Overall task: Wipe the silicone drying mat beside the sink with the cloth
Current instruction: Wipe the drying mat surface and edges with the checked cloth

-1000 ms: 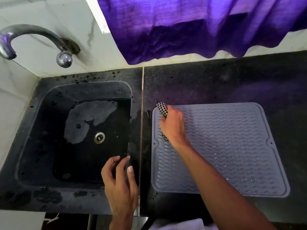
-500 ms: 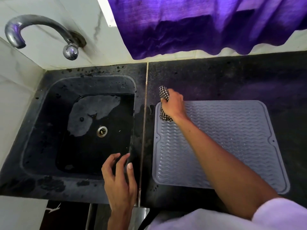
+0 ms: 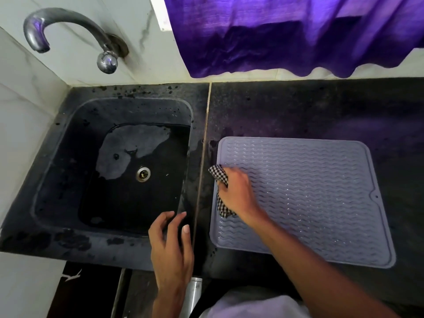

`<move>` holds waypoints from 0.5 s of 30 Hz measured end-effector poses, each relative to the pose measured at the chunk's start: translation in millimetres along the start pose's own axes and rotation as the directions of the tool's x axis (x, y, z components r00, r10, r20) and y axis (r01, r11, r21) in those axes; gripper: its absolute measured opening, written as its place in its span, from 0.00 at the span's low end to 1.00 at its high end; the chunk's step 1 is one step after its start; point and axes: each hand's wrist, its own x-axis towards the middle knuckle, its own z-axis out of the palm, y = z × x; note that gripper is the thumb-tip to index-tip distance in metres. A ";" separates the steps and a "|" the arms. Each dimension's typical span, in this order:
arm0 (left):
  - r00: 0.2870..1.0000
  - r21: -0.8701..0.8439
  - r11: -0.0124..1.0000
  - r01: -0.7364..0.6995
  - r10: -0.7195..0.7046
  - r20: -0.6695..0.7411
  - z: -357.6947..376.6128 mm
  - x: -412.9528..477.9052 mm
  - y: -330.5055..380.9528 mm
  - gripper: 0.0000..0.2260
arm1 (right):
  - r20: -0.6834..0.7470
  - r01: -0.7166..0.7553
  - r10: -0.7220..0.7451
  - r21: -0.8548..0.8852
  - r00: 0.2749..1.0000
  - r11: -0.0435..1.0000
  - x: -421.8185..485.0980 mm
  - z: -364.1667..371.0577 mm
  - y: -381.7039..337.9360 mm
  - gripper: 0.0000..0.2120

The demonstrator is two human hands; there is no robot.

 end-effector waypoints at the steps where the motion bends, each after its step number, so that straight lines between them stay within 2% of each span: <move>1: 1.000 -0.003 1.000 0.000 0.000 0.007 1.2 0.0 0.6 0.17 | 0.010 -0.011 0.011 -0.006 1.000 1.000 -15.3 1.2 -0.5 0.20; 6: 1.000 -0.010 1.000 -0.004 0.004 0.002 3.4 4.0 2.6 0.17 | 0.056 -0.060 0.057 0.063 0.997 0.996 -83.7 24.5 -1.2 0.20; 8: 1.000 -0.033 0.999 -0.002 0.002 -0.015 1.5 8.6 5.1 0.17 | 0.114 -0.064 0.053 0.097 0.992 0.993 -104.4 30.4 -3.3 0.19; 10: 0.999 -0.054 0.998 -0.019 0.017 -0.033 -1.2 13.8 7.8 0.17 | 0.201 -0.079 0.047 0.158 0.979 0.984 -114.1 29.3 -2.8 0.13; 13: 0.997 -0.059 0.997 -0.043 0.040 -0.059 -1.3 20.3 10.6 0.17 | 0.370 -0.255 0.110 0.371 0.922 0.893 -113.3 17.2 -0.1 0.07; 15: 0.998 -0.069 0.997 -0.037 0.034 -0.048 2.7 24.6 12.9 0.17 | 0.315 -0.282 0.138 0.476 0.939 0.833 -108.2 8.2 5.5 0.11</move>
